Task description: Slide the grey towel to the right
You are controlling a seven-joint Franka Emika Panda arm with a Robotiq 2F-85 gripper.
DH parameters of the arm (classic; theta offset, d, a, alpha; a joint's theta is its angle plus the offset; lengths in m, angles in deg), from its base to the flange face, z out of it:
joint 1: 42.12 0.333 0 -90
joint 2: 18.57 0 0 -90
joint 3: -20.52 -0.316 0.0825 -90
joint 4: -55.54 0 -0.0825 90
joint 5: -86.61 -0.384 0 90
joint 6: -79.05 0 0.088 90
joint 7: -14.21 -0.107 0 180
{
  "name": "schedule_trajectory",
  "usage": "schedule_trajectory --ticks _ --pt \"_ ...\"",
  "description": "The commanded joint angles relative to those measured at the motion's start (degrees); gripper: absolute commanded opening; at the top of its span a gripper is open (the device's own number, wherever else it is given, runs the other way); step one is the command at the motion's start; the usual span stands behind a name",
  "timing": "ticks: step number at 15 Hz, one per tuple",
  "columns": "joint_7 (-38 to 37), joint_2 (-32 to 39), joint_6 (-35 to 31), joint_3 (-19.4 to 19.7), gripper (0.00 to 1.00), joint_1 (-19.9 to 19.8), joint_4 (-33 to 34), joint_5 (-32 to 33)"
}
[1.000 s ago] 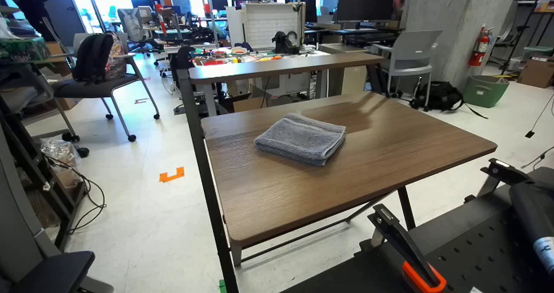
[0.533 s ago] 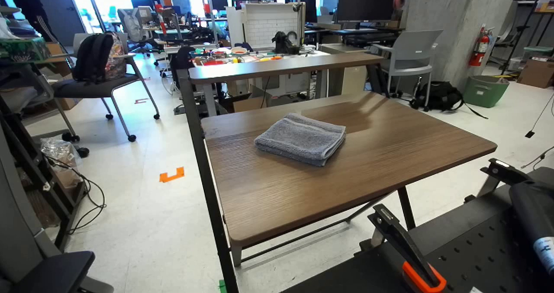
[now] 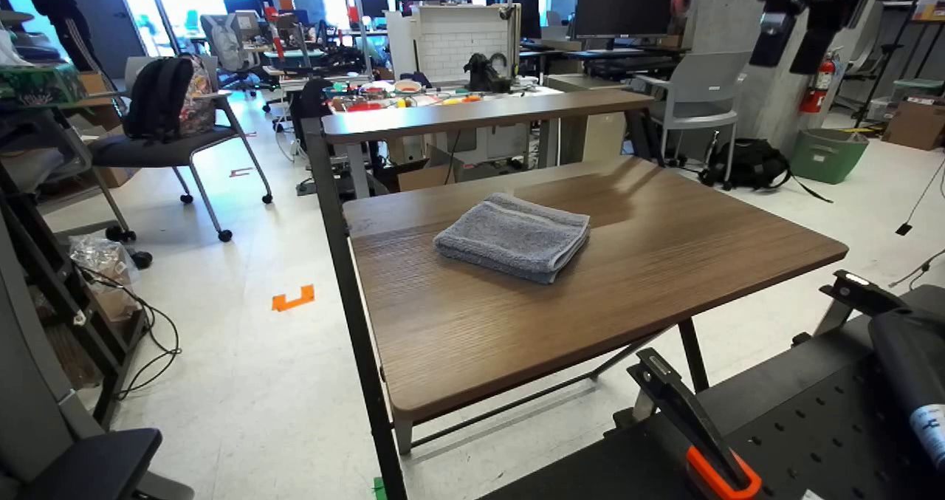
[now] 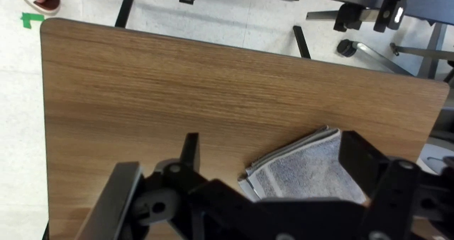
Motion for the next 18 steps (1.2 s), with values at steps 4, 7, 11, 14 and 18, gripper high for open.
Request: schedule_trajectory --ticks 4,7,11,14,18 --pt "-12.5 14.2 -1.0 -5.6 1.0 -1.0 4.1 10.9" --pt "-17.4 20.6 -0.5 -7.2 1.0 -0.3 7.5 14.5" --pt "-22.1 27.5 -0.2 -8.8 1.0 1.1 12.1 18.0" --pt "-24.4 31.4 -2.1 -9.7 1.0 2.9 14.7 20.4" --pt "-28.6 34.2 -11.7 -8.8 1.0 6.3 15.8 26.8"
